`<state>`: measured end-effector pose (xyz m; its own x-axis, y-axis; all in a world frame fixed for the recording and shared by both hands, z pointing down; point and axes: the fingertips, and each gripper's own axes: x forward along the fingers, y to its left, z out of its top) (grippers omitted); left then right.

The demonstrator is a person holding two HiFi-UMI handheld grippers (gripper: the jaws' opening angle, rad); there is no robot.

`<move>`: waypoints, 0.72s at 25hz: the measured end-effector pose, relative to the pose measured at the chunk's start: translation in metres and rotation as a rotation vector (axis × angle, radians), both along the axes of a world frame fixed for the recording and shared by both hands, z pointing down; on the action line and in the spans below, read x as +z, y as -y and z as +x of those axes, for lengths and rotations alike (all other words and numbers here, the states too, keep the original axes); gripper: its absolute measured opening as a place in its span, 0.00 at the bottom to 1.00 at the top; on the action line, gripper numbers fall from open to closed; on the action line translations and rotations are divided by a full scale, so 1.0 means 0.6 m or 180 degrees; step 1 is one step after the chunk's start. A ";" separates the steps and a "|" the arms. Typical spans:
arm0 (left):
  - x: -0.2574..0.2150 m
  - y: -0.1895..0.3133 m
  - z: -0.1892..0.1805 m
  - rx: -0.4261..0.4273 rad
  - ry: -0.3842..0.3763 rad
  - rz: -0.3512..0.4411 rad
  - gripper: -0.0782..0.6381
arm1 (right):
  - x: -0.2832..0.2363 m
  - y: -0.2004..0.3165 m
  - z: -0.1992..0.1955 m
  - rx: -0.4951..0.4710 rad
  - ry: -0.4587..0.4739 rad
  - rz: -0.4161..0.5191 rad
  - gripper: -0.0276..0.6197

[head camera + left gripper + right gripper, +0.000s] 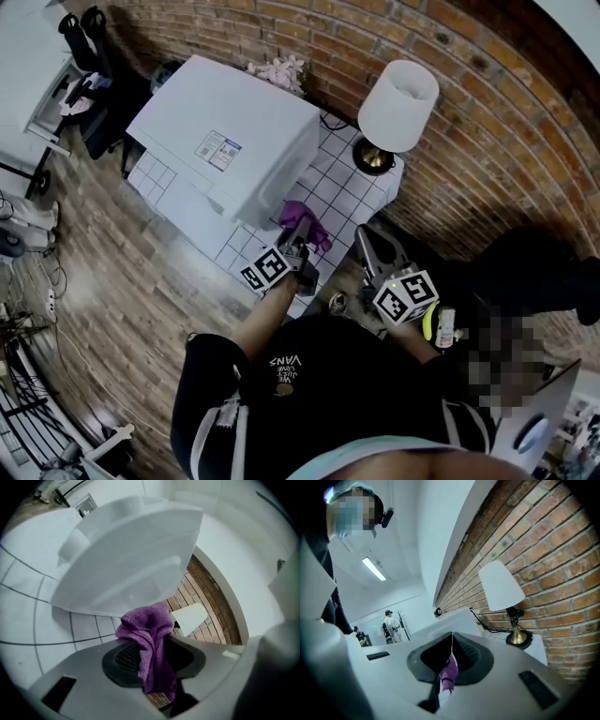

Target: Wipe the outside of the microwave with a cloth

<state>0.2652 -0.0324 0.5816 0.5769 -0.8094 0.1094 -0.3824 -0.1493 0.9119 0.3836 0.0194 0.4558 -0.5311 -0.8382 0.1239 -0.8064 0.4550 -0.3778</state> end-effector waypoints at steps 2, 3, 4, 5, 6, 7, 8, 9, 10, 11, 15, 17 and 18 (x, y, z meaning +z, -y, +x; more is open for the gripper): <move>-0.008 -0.030 -0.039 -0.0047 0.0062 0.0014 0.31 | -0.005 0.001 -0.032 -0.0089 0.0028 0.0032 0.05; -0.011 -0.044 -0.059 -0.0070 0.0093 0.0027 0.31 | -0.007 0.001 -0.048 -0.0131 0.0040 0.0044 0.05; -0.014 -0.057 -0.078 -0.0093 0.0123 0.0045 0.31 | -0.008 0.000 -0.064 -0.0172 0.0047 0.0053 0.05; -0.018 -0.070 -0.096 -0.0117 0.0149 0.0067 0.31 | -0.008 -0.002 -0.080 -0.0212 0.0051 0.0060 0.05; -0.021 -0.081 -0.115 -0.0141 0.0172 0.0090 0.31 | -0.009 -0.004 -0.095 -0.0248 0.0054 0.0066 0.05; -0.024 -0.092 -0.134 -0.0166 0.0188 0.0109 0.31 | -0.009 -0.005 -0.111 -0.0282 0.0056 0.0070 0.05; -0.026 -0.103 -0.153 -0.0196 0.0193 0.0118 0.31 | -0.010 -0.007 -0.125 -0.0313 0.0056 0.0073 0.05; -0.029 -0.114 -0.173 -0.0231 0.0194 0.0121 0.31 | -0.011 -0.009 -0.140 -0.0343 0.0053 0.0076 0.05; -0.031 -0.125 -0.193 -0.0271 0.0206 0.0124 0.31 | -0.011 -0.011 -0.154 -0.0372 0.0050 0.0078 0.05; -0.034 -0.135 -0.215 -0.0315 0.0236 0.0133 0.31 | -0.012 -0.013 -0.167 -0.0399 0.0048 0.0079 0.05; -0.054 -0.166 -0.300 -0.0467 0.0513 0.0251 0.31 | -0.015 -0.017 -0.216 -0.0470 0.0042 0.0092 0.05; -0.069 -0.168 -0.334 -0.0506 0.0725 0.0379 0.31 | -0.016 -0.017 -0.235 -0.0480 0.0030 0.0111 0.05; -0.080 -0.165 -0.347 -0.0504 0.0854 0.0468 0.31 | -0.016 -0.017 -0.243 -0.0478 0.0022 0.0123 0.05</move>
<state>0.0567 0.0668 0.5337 0.4094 -0.9050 0.1157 -0.6346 -0.1913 0.7488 0.2380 0.0294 0.4460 -0.6516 -0.7533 0.0890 -0.7255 0.5846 -0.3631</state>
